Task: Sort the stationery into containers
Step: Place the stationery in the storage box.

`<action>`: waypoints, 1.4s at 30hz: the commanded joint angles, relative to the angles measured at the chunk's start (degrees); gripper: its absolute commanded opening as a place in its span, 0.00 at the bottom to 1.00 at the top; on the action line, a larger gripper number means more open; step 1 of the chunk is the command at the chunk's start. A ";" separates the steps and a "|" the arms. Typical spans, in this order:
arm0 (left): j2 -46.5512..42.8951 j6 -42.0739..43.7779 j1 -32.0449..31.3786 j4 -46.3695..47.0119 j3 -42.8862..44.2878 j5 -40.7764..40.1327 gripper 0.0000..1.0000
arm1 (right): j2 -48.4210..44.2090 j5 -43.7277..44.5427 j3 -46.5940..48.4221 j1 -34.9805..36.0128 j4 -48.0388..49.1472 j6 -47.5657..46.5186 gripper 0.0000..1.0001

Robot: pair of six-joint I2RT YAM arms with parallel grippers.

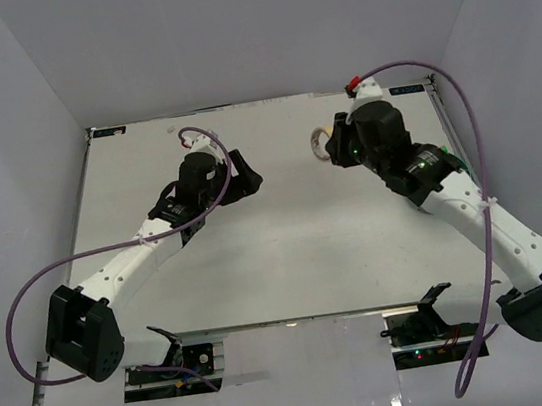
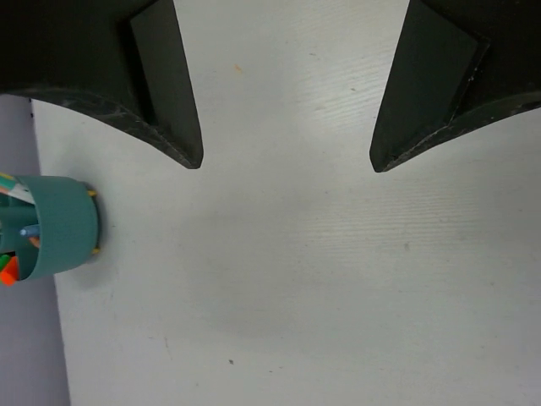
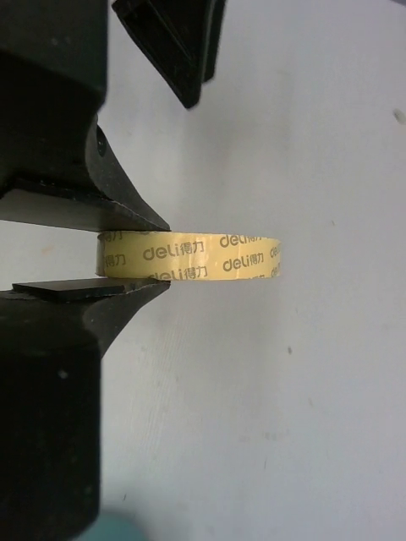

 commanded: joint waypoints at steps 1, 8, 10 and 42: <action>-3.36 8.28 0.96 -3.42 3.69 -3.75 0.91 | -4.64 8.29 6.23 -5.46 -11.24 -3.11 0.08; -4.06 16.99 7.02 -6.24 3.79 -6.03 0.98 | -7.02 10.66 12.92 -24.00 -25.48 -6.97 0.08; -4.85 19.00 7.03 -5.02 2.82 -7.00 0.98 | -7.20 9.88 13.19 -28.48 -26.90 -8.03 0.08; -5.29 23.76 6.94 -3.87 -2.19 -8.15 0.98 | 8.62 -6.04 8.00 -57.07 -32.09 -10.58 0.08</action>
